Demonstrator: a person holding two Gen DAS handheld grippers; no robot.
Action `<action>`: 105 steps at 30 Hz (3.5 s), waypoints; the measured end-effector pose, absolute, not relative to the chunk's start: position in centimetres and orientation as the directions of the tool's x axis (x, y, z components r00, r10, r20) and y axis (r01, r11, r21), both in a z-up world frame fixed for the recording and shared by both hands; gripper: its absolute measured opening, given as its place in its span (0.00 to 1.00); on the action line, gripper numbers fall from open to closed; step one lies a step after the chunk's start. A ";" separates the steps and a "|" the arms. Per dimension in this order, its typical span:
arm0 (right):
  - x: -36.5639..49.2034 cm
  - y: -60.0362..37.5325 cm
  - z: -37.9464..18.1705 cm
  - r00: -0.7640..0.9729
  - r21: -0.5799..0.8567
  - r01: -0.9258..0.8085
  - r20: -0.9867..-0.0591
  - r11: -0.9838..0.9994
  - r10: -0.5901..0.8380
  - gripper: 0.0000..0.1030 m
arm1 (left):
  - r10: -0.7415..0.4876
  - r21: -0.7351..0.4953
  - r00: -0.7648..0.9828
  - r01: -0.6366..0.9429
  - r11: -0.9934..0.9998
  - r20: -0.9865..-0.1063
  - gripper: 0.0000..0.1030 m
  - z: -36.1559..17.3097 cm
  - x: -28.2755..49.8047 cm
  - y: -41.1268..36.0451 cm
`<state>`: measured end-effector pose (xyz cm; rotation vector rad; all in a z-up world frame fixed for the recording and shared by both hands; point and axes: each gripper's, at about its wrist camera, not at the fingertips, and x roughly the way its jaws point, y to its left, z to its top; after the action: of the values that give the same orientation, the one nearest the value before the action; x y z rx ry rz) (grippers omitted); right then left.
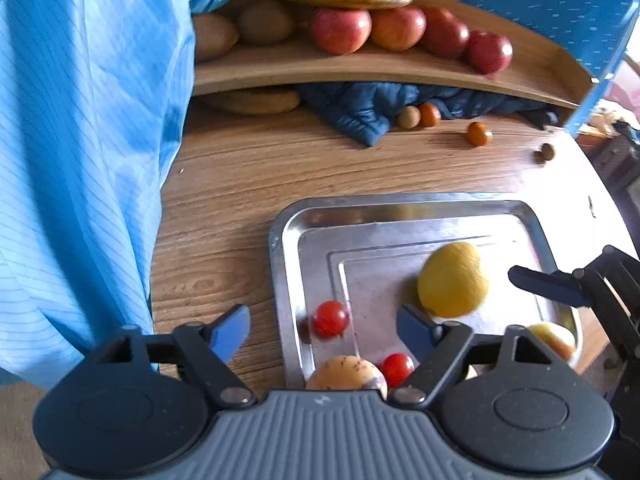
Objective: Organize fruits
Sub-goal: 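Open left tool over the tray while right tool releases its tomato there, then withdraw both open tools from the tray toward the tangerines and small fruits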
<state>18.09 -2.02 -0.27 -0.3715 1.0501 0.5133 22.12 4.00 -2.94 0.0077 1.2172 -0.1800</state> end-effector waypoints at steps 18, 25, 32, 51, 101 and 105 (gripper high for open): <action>13.2 -3.9 2.3 0.390 -0.070 -0.388 -0.916 0.919 0.095 0.99 | -0.181 -0.044 0.368 0.349 0.936 -0.912 0.99 -1.9 15.2 6.1; 12.1 -5.1 2.4 0.343 -0.098 -0.328 -0.939 0.940 0.022 0.99 | -0.154 -0.009 0.314 0.419 0.908 -0.937 1.00 -3.0 13.5 5.7; 11.9 -6.0 1.9 0.299 -0.164 -0.282 -0.951 0.945 -0.076 0.99 | -0.142 -0.002 0.268 0.463 0.887 -0.953 1.00 -3.7 12.9 4.7; 14.9 -8.9 1.8 0.326 -0.164 -0.294 -0.943 0.942 -0.062 0.99 | -0.094 0.034 0.297 0.398 0.917 -0.950 1.00 -2.6 16.0 3.7; 31.2 -22.8 -9.0 0.362 -0.061 -0.521 -0.919 0.852 0.155 0.99 | 0.039 0.016 0.368 -0.065 0.998 -0.929 0.99 -7.0 34.9 -10.4; 32.1 -23.1 -9.5 0.357 -0.047 -0.516 -0.919 0.856 0.165 0.99 | 0.047 0.019 0.359 -0.082 0.996 -0.932 0.99 -7.9 35.8 -11.0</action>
<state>32.13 -23.11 -9.52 -0.3563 1.1258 0.4515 35.76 -10.99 -7.91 -0.0328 1.2009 0.0828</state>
